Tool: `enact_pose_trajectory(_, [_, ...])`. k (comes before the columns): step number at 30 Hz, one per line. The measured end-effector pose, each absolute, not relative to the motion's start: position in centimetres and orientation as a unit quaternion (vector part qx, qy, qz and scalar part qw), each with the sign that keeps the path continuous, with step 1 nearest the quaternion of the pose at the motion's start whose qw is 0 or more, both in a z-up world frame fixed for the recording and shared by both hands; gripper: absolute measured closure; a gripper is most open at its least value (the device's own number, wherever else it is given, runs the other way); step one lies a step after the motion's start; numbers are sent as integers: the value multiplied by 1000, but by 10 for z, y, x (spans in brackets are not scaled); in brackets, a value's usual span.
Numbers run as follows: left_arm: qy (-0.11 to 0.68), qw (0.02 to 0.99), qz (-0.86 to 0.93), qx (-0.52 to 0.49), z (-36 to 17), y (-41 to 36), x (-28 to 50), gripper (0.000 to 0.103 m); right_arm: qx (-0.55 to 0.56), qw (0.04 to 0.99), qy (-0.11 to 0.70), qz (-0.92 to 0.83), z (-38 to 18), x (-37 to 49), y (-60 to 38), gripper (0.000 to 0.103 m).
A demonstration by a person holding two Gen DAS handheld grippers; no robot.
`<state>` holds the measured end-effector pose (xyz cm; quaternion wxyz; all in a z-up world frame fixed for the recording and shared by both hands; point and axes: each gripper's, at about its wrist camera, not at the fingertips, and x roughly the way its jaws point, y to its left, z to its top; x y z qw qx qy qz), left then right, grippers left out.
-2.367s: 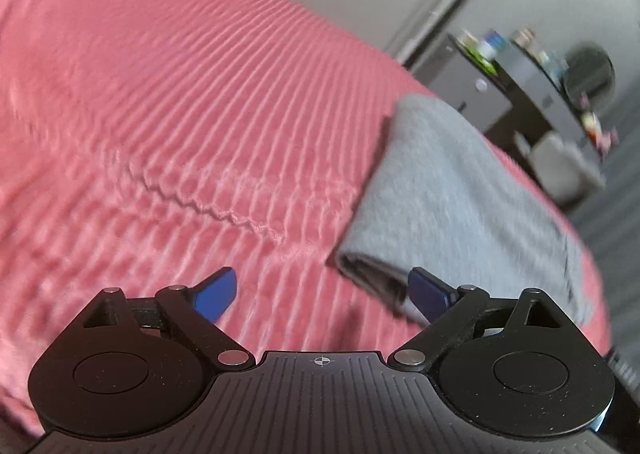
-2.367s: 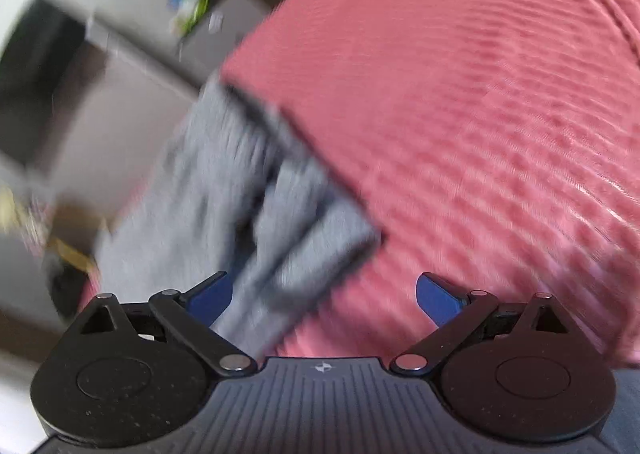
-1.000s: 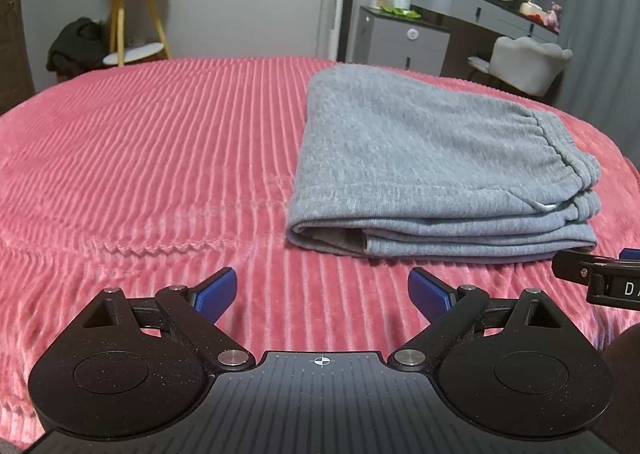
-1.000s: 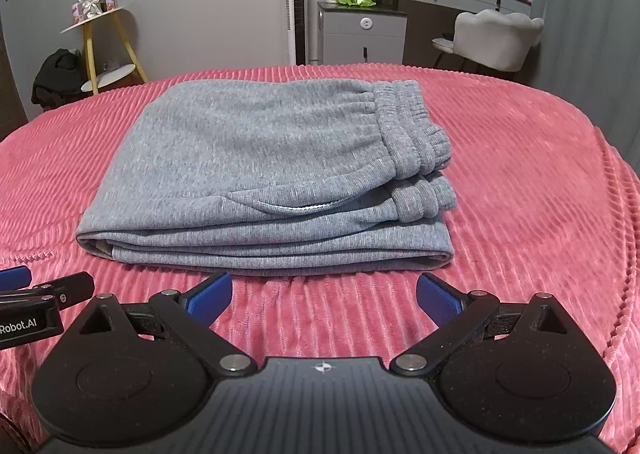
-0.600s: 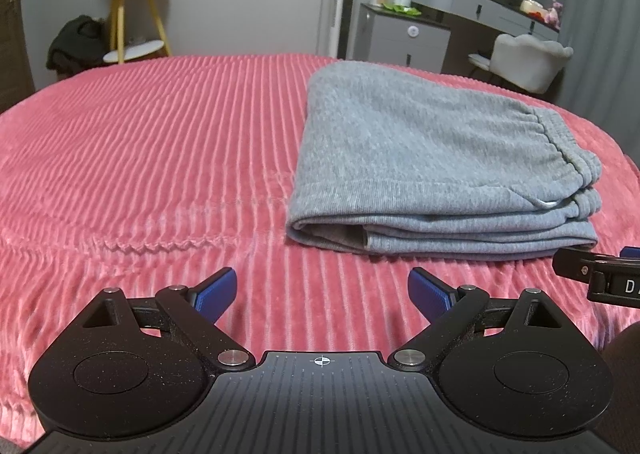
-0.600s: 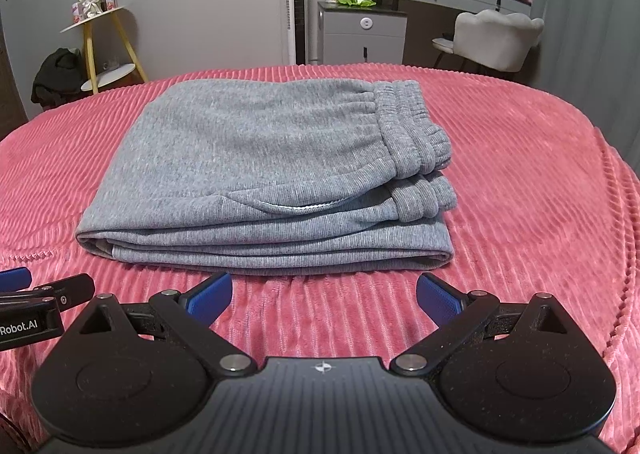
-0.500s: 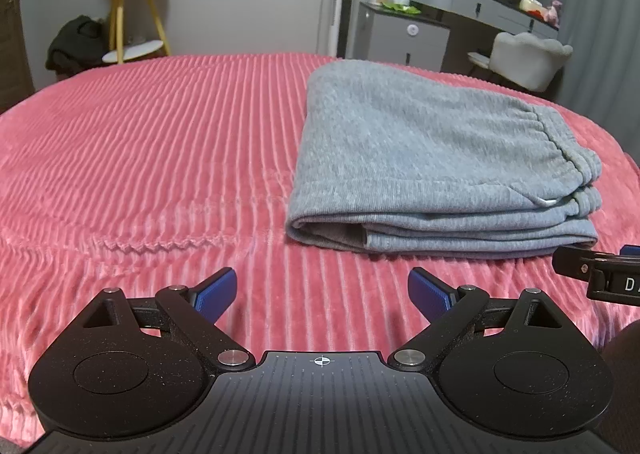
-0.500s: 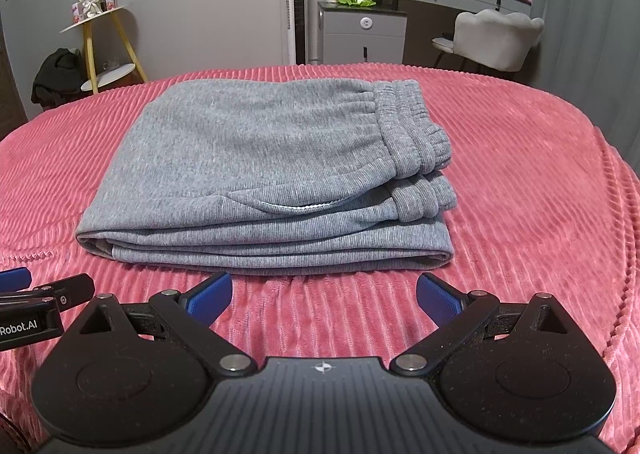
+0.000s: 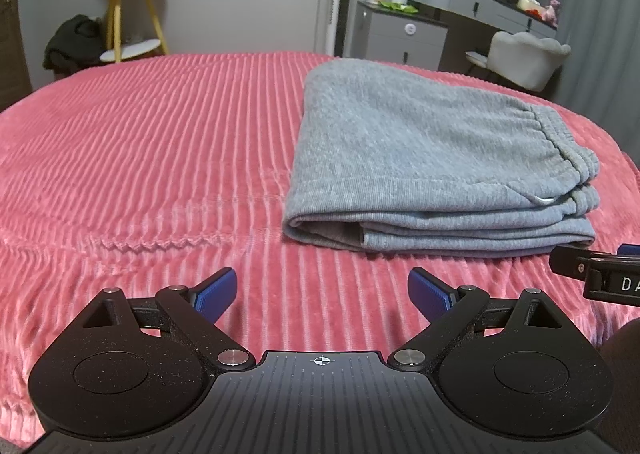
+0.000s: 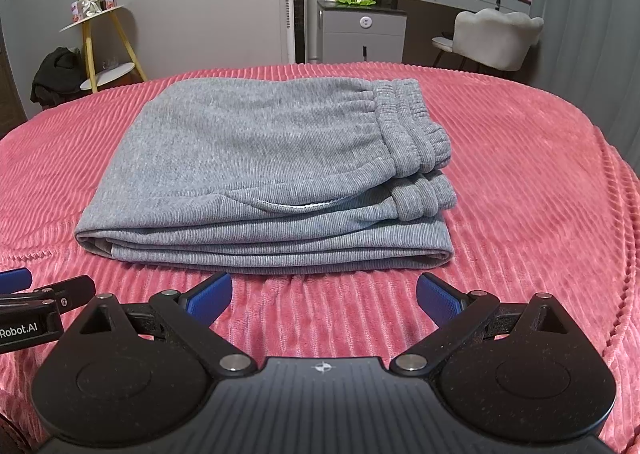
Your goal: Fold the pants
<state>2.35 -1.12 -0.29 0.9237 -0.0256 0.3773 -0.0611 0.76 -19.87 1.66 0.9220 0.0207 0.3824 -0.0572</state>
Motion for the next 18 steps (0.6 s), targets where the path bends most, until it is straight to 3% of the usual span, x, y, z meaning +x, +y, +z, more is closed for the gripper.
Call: enact_pose_trajectory(18, [380, 923, -61, -28, -3, -10, 24, 7, 14, 921, 386, -56, 15, 9, -198, 4])
